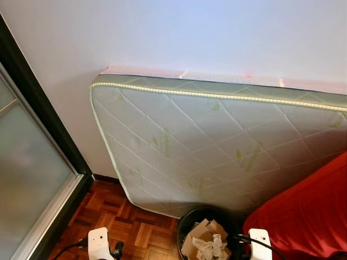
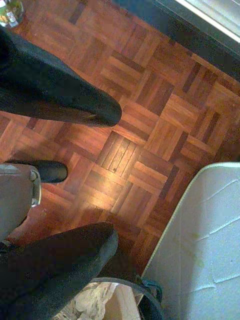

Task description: Clean up the room

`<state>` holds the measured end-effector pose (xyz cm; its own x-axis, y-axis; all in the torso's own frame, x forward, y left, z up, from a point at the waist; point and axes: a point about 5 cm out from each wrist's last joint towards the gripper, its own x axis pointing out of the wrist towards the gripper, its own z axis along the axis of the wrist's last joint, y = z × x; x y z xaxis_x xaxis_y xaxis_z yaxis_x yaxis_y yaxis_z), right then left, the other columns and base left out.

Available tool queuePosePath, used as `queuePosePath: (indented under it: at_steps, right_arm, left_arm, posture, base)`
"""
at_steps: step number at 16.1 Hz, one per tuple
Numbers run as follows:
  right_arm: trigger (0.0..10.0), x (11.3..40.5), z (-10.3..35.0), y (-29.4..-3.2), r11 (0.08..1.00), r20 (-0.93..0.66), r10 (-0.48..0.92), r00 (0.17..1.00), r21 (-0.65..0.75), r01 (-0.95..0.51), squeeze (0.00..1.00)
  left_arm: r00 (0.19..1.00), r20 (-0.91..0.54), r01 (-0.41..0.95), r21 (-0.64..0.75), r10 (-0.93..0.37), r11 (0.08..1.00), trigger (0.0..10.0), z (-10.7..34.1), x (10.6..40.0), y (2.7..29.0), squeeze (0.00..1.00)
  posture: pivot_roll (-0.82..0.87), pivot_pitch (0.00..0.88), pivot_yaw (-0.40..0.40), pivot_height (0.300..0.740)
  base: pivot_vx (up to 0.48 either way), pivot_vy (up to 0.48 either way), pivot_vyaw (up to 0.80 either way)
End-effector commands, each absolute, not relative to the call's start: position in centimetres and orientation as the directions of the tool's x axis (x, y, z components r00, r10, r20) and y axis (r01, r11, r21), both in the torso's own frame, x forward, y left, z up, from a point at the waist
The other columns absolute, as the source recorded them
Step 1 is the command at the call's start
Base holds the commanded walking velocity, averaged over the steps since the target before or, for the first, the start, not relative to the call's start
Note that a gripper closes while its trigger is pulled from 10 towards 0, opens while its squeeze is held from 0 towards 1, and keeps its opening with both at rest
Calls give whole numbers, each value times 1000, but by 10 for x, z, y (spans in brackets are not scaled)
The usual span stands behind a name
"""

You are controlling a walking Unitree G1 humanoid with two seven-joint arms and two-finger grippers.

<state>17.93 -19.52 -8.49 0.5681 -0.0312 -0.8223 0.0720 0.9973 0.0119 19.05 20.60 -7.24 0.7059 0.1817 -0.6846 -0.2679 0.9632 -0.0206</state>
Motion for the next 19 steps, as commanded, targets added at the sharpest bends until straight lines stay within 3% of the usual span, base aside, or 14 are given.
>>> queuePosePath:
  at_steps: [1,19]
  right_arm:
    - [10000,178,-86,-194,997,-825,-30,564,15,75,0]
    - [10000,177,-86,-196,997,-827,-36,561,6,73,0]
  left_arm:
    - [686,-705,-259,-8,178,966,10000,-75,187,208,0]
    - [673,-720,-255,-11,169,967,10000,-78,182,207,0]
  posture:
    - [59,0,9,740]
    - [53,0,9,740]
  base:
    - [0,0,0]
    - [0,0,0]
